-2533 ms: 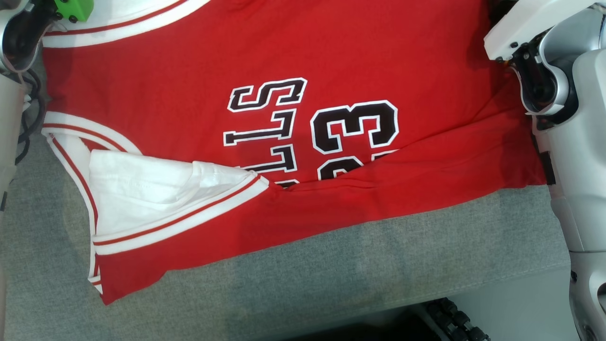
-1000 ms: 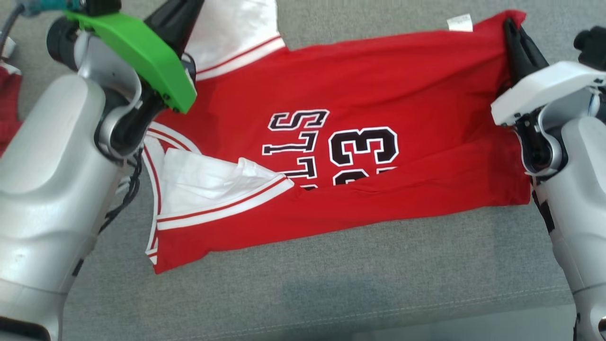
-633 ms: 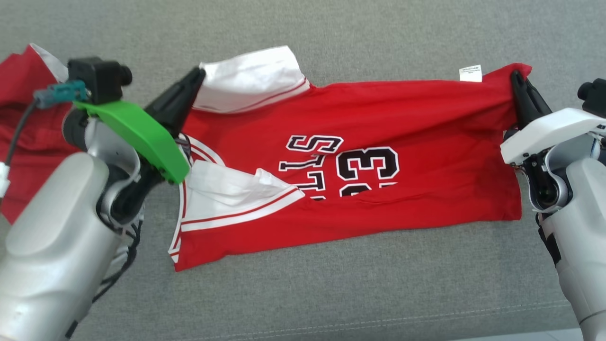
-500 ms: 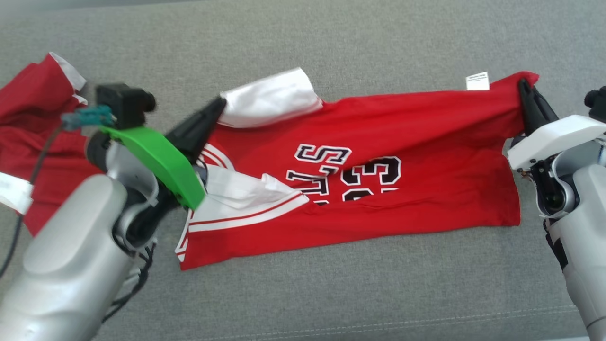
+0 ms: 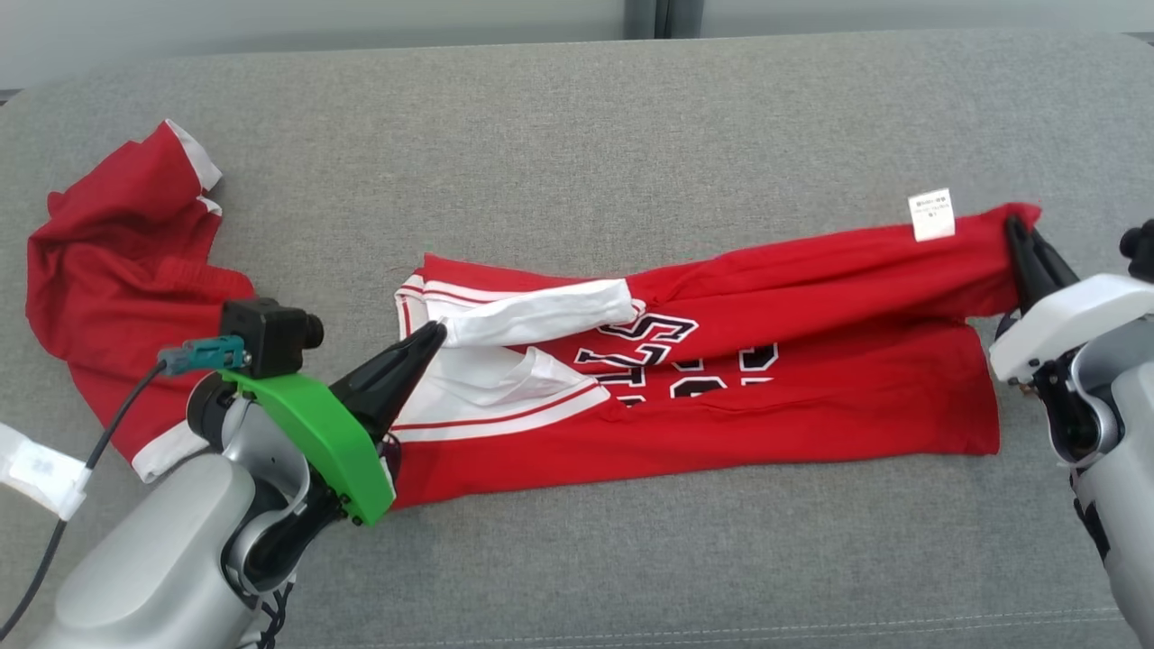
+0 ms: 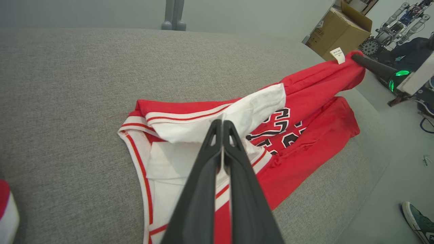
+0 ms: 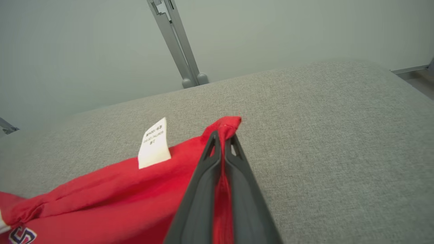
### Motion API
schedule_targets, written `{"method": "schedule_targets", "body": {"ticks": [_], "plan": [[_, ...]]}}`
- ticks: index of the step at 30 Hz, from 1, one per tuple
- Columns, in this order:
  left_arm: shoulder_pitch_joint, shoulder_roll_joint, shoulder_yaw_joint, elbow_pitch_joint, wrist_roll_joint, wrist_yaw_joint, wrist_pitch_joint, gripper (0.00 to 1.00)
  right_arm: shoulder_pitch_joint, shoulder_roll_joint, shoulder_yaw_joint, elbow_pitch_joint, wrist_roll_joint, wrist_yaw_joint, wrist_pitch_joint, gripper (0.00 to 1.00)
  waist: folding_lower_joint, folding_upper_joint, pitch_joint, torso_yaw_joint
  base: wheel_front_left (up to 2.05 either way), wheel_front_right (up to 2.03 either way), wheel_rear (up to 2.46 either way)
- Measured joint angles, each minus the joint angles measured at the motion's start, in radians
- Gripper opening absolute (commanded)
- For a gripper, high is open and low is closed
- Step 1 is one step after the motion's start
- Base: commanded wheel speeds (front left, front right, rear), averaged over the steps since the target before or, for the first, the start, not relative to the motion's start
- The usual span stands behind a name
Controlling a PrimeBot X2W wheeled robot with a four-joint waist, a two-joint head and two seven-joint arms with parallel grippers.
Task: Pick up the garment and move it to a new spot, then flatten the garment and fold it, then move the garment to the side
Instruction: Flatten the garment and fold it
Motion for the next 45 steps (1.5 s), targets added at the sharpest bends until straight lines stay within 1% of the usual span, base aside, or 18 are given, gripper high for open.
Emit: {"method": "schedule_targets", "body": {"ticks": [7, 13, 19, 24, 29, 33, 40, 41, 42, 43, 44, 45], "plan": [[0.046, 0.004, -0.001, -0.021, -0.014, 0.000, -0.016, 0.00, 0.026, -0.005, 0.051, 0.011, -0.023, 0.009, -0.001, 0.00, 0.0000, 0.0000, 0.001, 0.004, 0.00, 0.00, 0.00], [0.093, 0.021, -0.005, -0.033, -0.026, 0.000, -0.024, 0.00, 0.058, -0.004, 0.051, 0.014, -0.021, 0.009, -0.021, 0.00, 0.0000, 0.0000, 0.009, 0.005, 0.00, 0.00, 0.00], [0.112, 0.023, -0.007, -0.042, -0.027, 0.000, -0.032, 0.00, 0.109, -0.002, 0.017, 0.010, 0.016, 0.009, -0.066, 0.00, 0.0000, 0.0000, 0.013, 0.012, 0.00, 0.00, 0.00], [0.131, 0.027, -0.006, -0.043, -0.027, 0.005, -0.036, 0.00, 0.140, 0.015, 0.026, 0.005, 0.045, 0.017, -0.071, 0.00, 0.0000, 0.0000, 0.016, 0.014, 0.00, 0.00, 0.00], [0.139, 0.027, -0.009, -0.047, -0.027, 0.006, -0.036, 0.00, 0.160, 0.025, 0.042, 0.000, 0.060, 0.018, -0.070, 0.00, 0.0000, 0.0000, 0.017, 0.015, 0.00, 0.00, 0.00], [0.147, 0.027, -0.015, -0.050, -0.027, 0.006, -0.036, 0.00, 0.173, 0.019, 0.037, -0.017, 0.071, 0.018, -0.080, 0.00, 0.0000, 0.0000, 0.016, 0.016, 0.00, 0.00, 0.00], [0.161, 0.028, -0.023, -0.052, -0.027, 0.023, -0.036, 0.00, 0.218, 0.003, 0.052, -0.013, 0.096, 0.018, -0.079, 0.00, 0.0000, 0.0000, 0.010, 0.018, 0.00, 0.00, 0.00], [0.163, 0.028, -0.024, -0.052, -0.027, 0.023, -0.036, 0.00, 0.220, 0.003, 0.054, -0.012, 0.096, 0.018, -0.079, 0.05, 0.0000, 0.0000, 0.009, 0.018, 0.00, 0.00, 0.00], [0.163, 0.028, -0.024, -0.052, -0.027, 0.023, -0.036, 0.00, 0.220, 0.003, 0.054, -0.012, 0.096, 0.018, -0.079, 0.24, 0.0000, 0.0000, 0.009, 0.018, 0.00, 0.00, 0.00], [0.166, 0.028, -0.026, -0.051, -0.027, 0.024, -0.036, 0.00, 0.221, 0.001, 0.058, -0.012, 0.096, 0.018, -0.079, 0.39, 0.0000, 0.0000, 0.009, 0.017, 0.00, 0.00, 0.00], [0.166, 0.028, -0.027, -0.051, -0.027, 0.026, -0.036, 0.00, 0.221, 0.000, 0.060, -0.012, 0.096, 0.018, -0.079, 0.63, 0.0000, 0.0000, 0.008, 0.017, 0.00, 0.00, 0.00], [0.166, 0.028, -0.027, -0.051, -0.027, 0.031, -0.036, 0.00, 0.221, 0.001, 0.063, -0.013, 0.098, 0.018, -0.079, 0.99, 0.0000, 0.0000, 0.008, 0.017, 0.00, 0.00, 0.00]]}}
